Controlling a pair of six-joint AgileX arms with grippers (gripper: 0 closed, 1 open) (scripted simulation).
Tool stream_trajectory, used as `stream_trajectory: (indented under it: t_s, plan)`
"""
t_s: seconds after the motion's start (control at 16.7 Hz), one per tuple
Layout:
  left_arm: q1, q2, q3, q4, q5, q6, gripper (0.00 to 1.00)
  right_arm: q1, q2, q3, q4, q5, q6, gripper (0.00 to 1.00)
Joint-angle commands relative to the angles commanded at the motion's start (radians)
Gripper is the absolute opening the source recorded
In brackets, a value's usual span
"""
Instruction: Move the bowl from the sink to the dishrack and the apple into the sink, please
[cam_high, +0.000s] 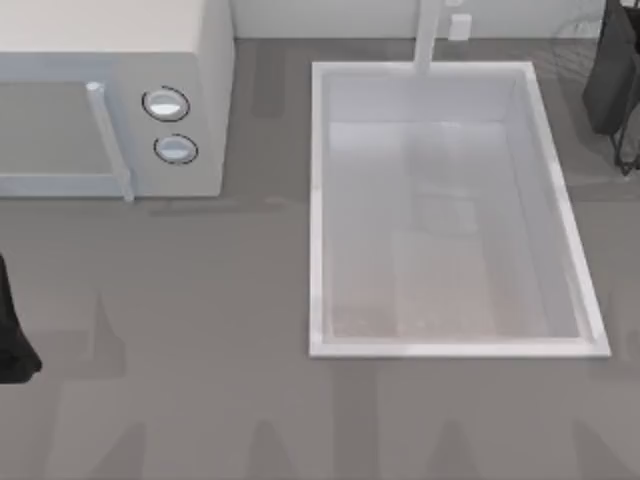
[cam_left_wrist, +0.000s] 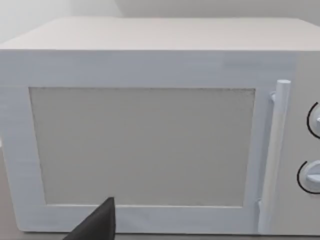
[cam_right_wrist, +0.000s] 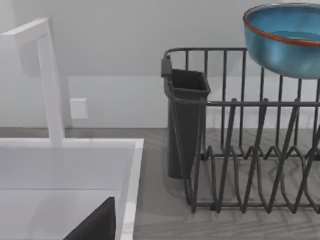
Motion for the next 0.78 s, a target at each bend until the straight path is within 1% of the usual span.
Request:
stream_trajectory:
  t_s: [0.42,0.6,0.78]
  plan:
    - [0.0,0.0,0.0,0.0,0.0,0.0,1.0,-0.002,0.011,0.011,-0.008,-0.001,-0.002,1.0]
    - [0.0,0.0,0.0,0.0,0.0,0.0,1.0,-0.016,0.106,0.1,-0.08,-0.002,-0.016,1.0]
    - [0.0,0.0,0.0,0.0,0.0,0.0,1.0,-0.044,0.297,0.256,-0.208,-0.002,-0.041,1.0]
